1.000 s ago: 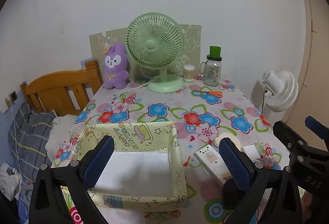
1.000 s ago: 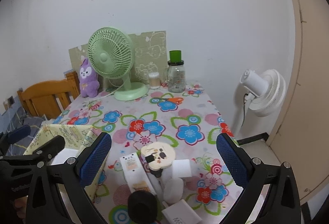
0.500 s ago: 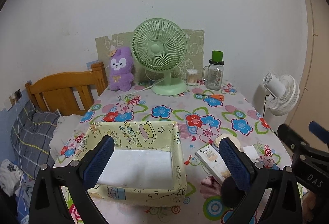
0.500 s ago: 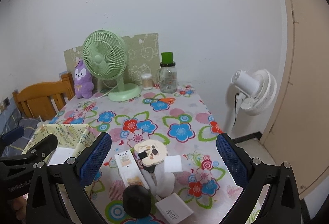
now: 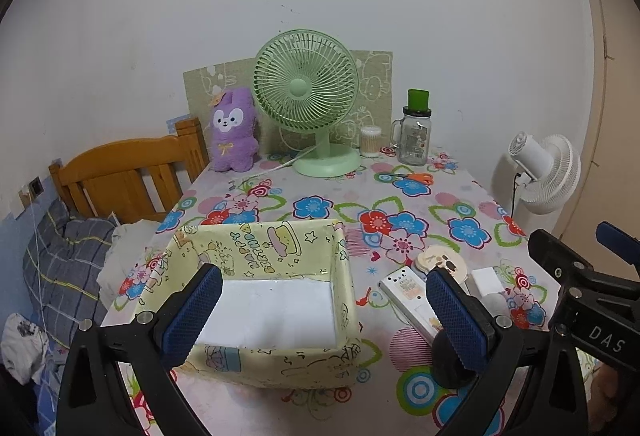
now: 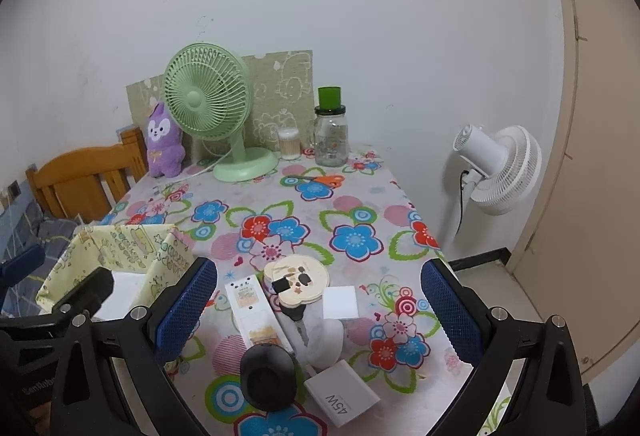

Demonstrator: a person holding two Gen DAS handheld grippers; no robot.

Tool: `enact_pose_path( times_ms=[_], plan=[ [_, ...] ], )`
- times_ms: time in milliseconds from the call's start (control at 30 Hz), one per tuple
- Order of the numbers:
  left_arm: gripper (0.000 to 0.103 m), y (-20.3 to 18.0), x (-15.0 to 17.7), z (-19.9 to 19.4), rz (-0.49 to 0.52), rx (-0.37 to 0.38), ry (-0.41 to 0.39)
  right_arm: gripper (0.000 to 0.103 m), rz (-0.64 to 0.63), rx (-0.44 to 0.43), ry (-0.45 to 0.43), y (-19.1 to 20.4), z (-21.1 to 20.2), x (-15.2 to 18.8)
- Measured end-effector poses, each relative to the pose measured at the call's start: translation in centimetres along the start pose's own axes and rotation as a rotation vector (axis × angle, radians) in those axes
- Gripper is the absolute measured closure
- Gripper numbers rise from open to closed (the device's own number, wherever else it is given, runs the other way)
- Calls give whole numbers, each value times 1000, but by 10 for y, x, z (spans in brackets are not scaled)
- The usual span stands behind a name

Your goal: Organize rigid objects

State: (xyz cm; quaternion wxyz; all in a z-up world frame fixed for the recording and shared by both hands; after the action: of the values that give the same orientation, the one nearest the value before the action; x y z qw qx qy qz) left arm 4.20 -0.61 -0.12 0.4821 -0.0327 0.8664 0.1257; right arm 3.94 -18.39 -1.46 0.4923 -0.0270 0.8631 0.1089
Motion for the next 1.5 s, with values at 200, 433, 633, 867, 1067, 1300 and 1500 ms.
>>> enact_pose_path(
  times_ms=[200, 433, 633, 867, 1067, 1300, 1500],
  plan=[
    [0, 9, 3, 2, -39, 6, 14, 0, 4, 3, -2, 6, -1, -1],
    [0, 14, 6, 2, -64, 1, 16, 0, -24, 1, -4, 11, -2, -1],
    [0, 14, 5, 1, -63, 1, 8, 0, -18, 0, -3, 9, -2, -3],
    [0, 12, 5, 1, -65, 8, 3, 0, -20, 15, 2, 9, -2, -4],
    [0, 11, 7, 2, -61, -13, 9, 0, -14, 9, -3, 8, -6, -4],
    [0, 10, 9, -1, -49, -22, 13, 0, -3, -1, 4, 7, -8, -4],
    [0, 3, 10, -3, -38, -14, 21, 0, 8, -3, 3, 3, -11, -2]
  ],
)
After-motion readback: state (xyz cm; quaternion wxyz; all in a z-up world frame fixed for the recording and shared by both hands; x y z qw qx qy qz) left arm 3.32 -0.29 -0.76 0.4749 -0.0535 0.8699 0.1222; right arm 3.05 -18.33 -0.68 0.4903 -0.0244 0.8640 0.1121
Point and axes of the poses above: each gripper's, at about its wrist camera, not at the fingertips, and z roughly the way its jaws point, y to its left, x to its underside, the point moved 1 cm from there along z, roughly the way its jaws point, and after that the axes turned 15 degrees about -x, right-handed, at the moved point
